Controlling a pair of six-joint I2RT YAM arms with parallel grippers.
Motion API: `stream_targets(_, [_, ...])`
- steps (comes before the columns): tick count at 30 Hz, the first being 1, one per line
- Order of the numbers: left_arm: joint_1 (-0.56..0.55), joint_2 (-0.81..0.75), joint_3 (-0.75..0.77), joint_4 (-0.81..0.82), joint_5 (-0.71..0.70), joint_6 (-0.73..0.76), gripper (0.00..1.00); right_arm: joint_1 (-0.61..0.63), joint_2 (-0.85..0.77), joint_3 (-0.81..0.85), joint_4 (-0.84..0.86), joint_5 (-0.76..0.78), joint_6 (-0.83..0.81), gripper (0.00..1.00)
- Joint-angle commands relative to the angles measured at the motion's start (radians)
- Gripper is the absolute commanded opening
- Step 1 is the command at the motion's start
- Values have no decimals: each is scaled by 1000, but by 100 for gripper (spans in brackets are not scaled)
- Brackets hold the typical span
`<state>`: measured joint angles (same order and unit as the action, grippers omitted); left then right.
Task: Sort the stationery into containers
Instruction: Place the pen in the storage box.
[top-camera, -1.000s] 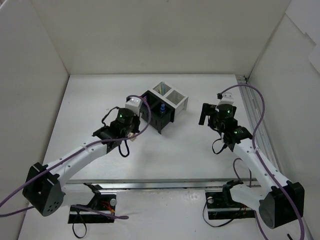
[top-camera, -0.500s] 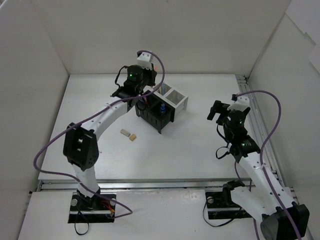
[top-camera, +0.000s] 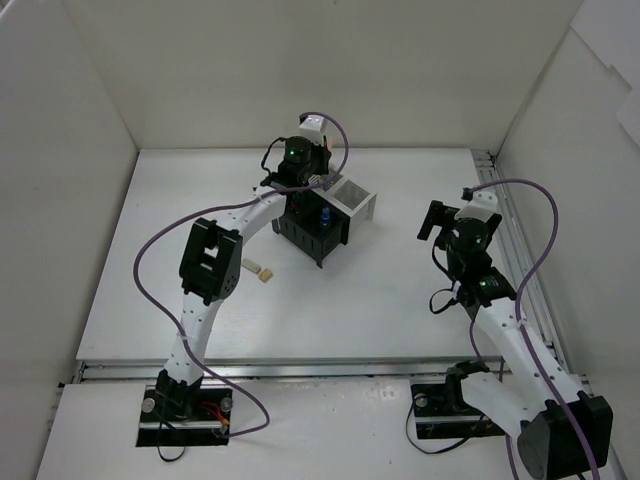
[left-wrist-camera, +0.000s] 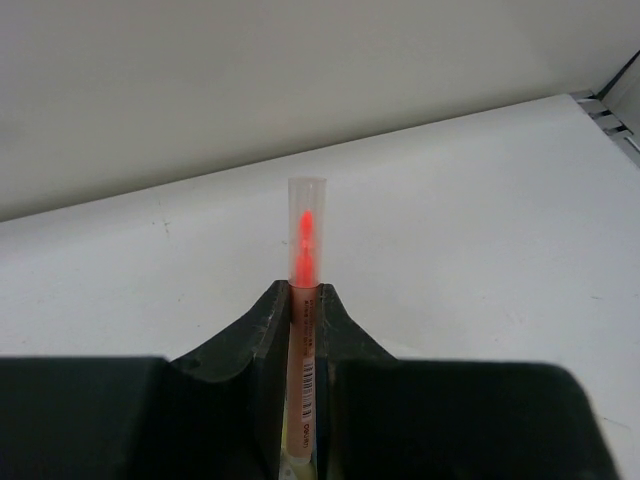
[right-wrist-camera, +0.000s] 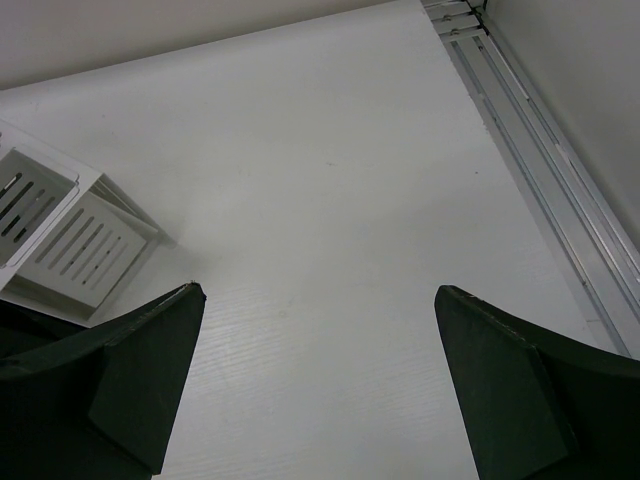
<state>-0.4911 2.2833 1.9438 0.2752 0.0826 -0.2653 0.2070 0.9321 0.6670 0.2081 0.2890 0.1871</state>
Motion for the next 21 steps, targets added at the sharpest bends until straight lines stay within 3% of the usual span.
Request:
stream_targets(1, [-24, -73, 37, 125, -59, 12, 0, -14, 11, 11, 93, 22, -15, 98])
stream_targets(8, [-33, -179, -212, 231, -130, -37, 4, -21, 24, 8, 108, -11, -11, 98])
stream_targets(9, [-43, -186, -221, 229, -132, -51, 13, -21, 25, 9, 108, -14, -8, 98])
stream_targets(15, [-52, -251, -272, 243, -142, -45, 40, -23, 8, 22, 91, -79, -21, 98])
stream_targets(21, [-70, -332, -246, 207, -115, -22, 58, -21, -6, 57, 68, -229, -52, 98])
